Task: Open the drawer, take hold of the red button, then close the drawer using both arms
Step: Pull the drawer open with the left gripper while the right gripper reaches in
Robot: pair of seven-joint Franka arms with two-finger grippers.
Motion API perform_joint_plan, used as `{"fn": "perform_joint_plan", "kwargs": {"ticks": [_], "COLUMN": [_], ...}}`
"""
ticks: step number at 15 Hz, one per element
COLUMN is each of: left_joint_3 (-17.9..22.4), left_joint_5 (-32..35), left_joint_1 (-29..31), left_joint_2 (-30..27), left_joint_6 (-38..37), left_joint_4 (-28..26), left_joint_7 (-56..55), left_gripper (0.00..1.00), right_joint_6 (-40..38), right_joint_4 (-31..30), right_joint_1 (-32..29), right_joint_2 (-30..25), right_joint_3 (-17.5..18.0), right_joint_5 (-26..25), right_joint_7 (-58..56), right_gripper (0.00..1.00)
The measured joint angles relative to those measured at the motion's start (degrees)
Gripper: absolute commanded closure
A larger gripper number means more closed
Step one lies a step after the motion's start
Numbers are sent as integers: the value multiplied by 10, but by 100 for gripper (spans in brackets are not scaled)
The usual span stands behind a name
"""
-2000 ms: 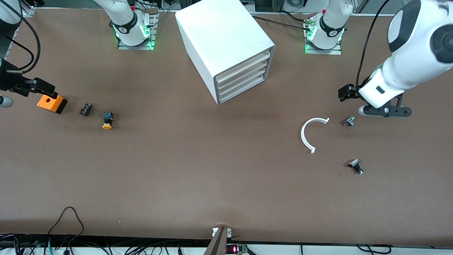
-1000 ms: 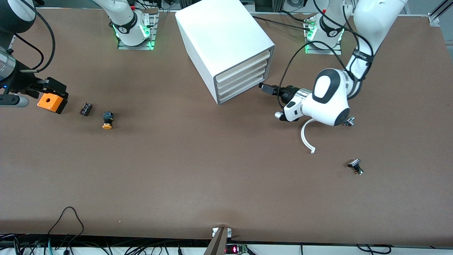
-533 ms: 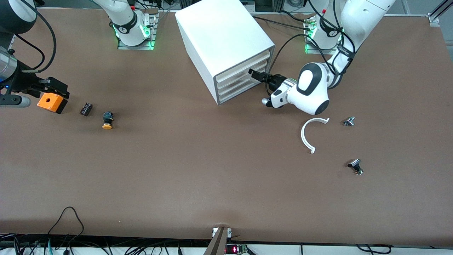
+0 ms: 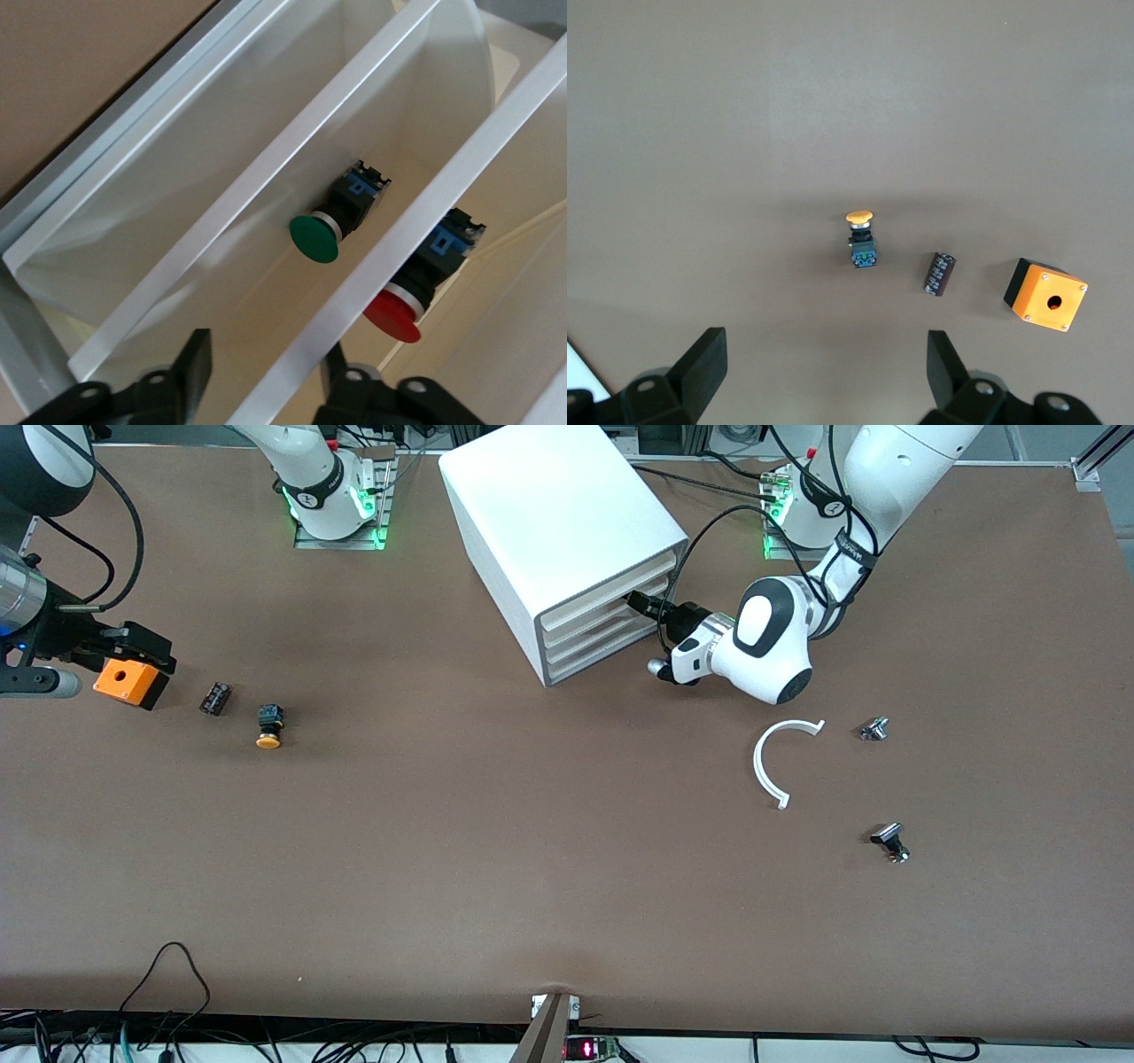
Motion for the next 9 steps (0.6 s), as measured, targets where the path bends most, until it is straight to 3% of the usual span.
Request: {"fn": "perform_joint_plan", "kwargs": {"ticks": [5, 9], "left_joint_3": [4, 56], "left_joint_5": [29, 56], "left_joint_1": [14, 54], "left_joint_2": [-3, -5], "left_joint_6": [6, 7], "left_joint_4": [22, 88], "left_joint_7": [15, 48], "left_gripper": [100, 100], "right_joint_6": [7, 10], "right_joint_4": [6, 52], "right_joint_1": [33, 77], "right_joint_2": [30, 71], "right_joint_3": [3, 12], "right_joint_5": [16, 62], "right_joint_7": [0, 0], "right_gripper": [0, 0]}}
